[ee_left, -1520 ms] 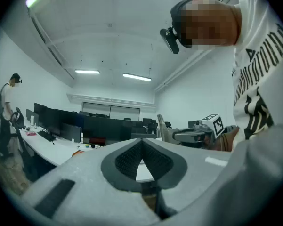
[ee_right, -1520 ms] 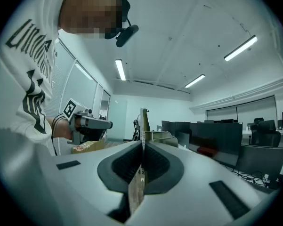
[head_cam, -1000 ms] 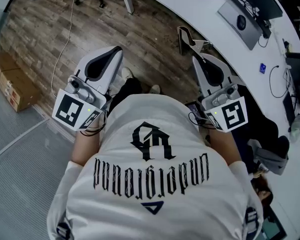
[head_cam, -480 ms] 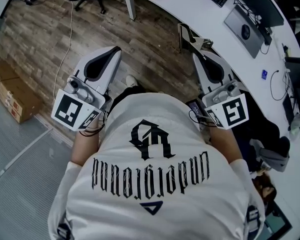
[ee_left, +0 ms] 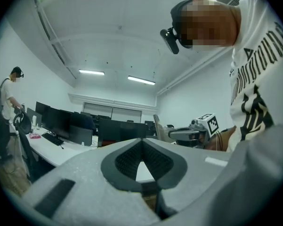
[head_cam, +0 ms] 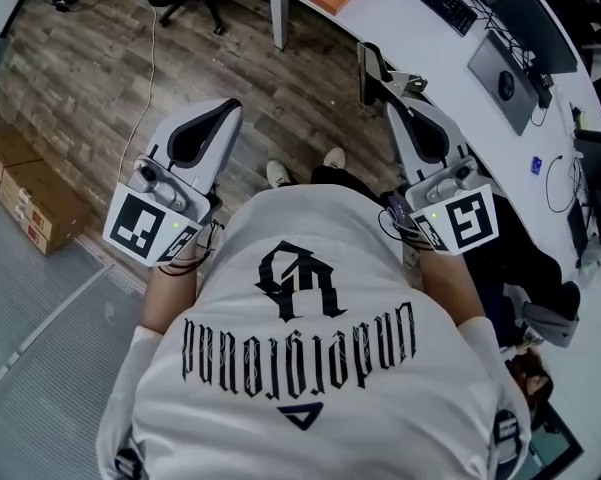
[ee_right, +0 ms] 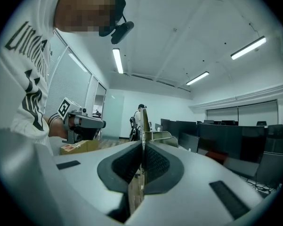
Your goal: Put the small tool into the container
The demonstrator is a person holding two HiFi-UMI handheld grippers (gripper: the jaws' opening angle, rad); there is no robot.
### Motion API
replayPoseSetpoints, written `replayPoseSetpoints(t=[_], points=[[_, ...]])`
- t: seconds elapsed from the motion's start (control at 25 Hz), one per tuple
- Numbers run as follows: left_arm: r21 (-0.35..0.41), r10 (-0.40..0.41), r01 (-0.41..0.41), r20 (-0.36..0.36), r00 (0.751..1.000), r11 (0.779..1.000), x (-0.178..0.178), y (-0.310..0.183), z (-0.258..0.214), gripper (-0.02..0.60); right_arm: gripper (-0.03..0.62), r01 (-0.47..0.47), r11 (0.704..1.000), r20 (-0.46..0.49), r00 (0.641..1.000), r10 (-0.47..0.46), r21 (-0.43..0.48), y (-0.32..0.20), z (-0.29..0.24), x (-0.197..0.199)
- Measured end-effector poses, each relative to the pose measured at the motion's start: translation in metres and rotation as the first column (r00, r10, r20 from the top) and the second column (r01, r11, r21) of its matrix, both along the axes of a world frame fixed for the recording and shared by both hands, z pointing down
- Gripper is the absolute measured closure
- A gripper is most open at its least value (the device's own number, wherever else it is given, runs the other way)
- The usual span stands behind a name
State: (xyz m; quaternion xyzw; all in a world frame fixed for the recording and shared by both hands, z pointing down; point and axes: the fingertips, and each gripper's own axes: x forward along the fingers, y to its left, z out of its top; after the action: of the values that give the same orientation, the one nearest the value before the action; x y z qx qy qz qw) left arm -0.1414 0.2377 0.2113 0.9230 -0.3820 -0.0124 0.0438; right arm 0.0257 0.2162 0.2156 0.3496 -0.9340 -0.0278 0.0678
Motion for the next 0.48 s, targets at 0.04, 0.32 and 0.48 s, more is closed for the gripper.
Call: replayPoseSetpoints(t=[0.04, 0.32, 0.48], points=[[0.0, 0.001, -0.001, -0.002, 1.0, 1.0, -0.003, -0.003, 0.001, 0.566, 0.579, 0.001, 1.0, -0.001, 1.0, -0.001, 0.001, -0.004, 0.0, -0.004], [-0.016, -0.01, 0.01, 0.008, 1.0, 1.0, -0.015, -0.025, 0.006, 0.566, 0.579, 0.006, 1.0, 0.006, 1.0, -0.006, 0.004, -0.036, 0.004, -0.016], [-0.024, -0.031, 0.032, 0.017, 0.999, 0.999, -0.02, -0.044, 0.008, 0.566, 0.579, 0.019, 1.0, 0.005, 1.0, -0.019, 0.0, -0.059, 0.007, -0.019]])
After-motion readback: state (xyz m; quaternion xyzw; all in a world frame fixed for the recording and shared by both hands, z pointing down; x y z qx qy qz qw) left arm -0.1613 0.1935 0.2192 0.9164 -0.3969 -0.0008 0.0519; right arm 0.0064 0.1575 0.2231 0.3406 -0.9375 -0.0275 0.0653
